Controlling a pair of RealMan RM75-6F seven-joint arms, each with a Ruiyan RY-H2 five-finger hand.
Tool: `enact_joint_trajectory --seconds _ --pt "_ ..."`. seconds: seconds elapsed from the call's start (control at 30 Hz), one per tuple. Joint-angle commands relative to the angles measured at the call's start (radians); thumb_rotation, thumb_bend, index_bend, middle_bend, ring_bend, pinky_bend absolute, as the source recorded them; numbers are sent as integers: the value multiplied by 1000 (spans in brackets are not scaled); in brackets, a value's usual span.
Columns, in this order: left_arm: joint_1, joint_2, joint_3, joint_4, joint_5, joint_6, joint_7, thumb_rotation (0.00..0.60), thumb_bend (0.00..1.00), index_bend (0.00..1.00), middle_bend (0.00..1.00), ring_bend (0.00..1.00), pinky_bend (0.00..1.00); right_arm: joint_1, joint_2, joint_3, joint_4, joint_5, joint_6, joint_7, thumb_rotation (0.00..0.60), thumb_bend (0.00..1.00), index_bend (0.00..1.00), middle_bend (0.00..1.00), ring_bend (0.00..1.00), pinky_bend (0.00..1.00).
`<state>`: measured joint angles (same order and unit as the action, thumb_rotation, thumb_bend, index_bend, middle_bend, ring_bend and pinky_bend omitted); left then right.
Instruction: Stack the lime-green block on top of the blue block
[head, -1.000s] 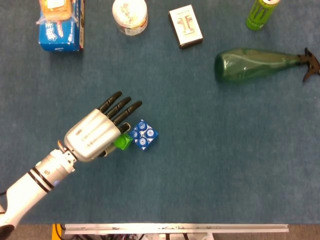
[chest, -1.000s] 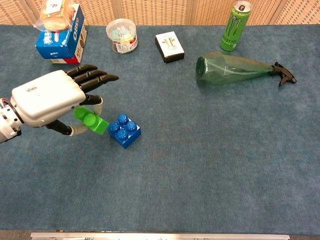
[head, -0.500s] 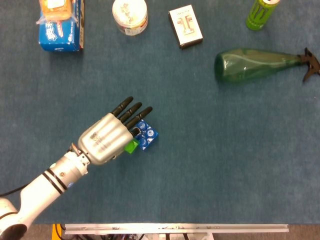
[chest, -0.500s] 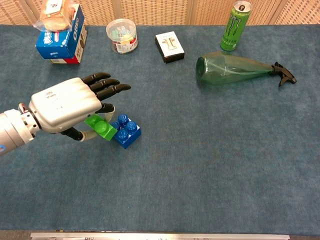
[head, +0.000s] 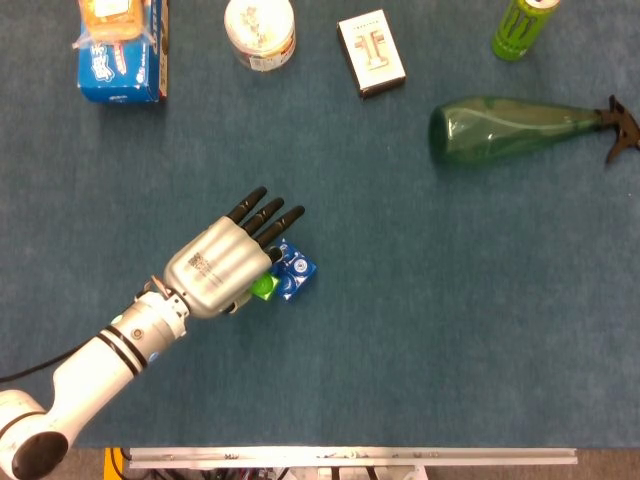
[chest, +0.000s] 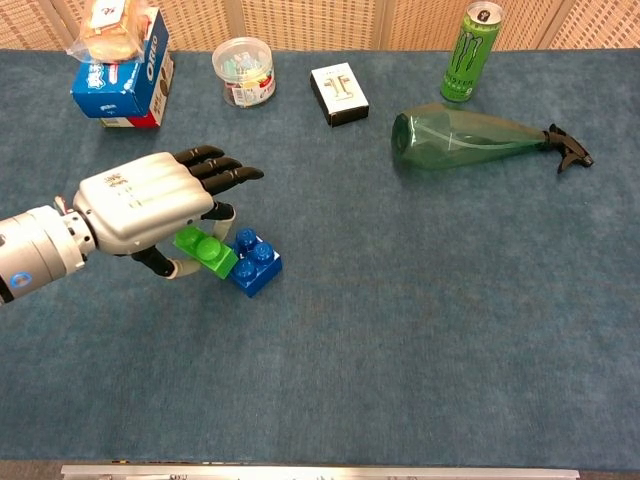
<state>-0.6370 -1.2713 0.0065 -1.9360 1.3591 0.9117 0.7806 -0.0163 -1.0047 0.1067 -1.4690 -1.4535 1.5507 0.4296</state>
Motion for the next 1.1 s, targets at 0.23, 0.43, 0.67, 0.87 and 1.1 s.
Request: enact_joint_trajectory --seconds 0.23,0.43,0.67,0.87,1.1 --pt "-48 -23 -6 -38 -134 -16 94 600 293 527 0 0 15 -1 2 1 3 0 -3 7 600 525 489 372 313 487" --pt "-70 -30 -1 -46 -172 -7 112 600 294 527 0 0 15 1 3 0 2 -3 -8 3 600 525 489 372 314 487" --pt "-92 -32 6 -58 -195 7 119 600 294 527 0 0 15 3 3 -2 -2 -7 -12 -4 600 525 489 372 314 487" --pt "-118 -40 11 -63 -240 13 147 600 294 527 0 0 15 3 4 -1 -4 -4 -13 -3 600 525 489 372 314 487" --pt "-149 -49 8 -69 -305 24 162 600 294 527 0 0 15 3 5 0 -1 -2 -16 -1 600 525 489 372 313 487"
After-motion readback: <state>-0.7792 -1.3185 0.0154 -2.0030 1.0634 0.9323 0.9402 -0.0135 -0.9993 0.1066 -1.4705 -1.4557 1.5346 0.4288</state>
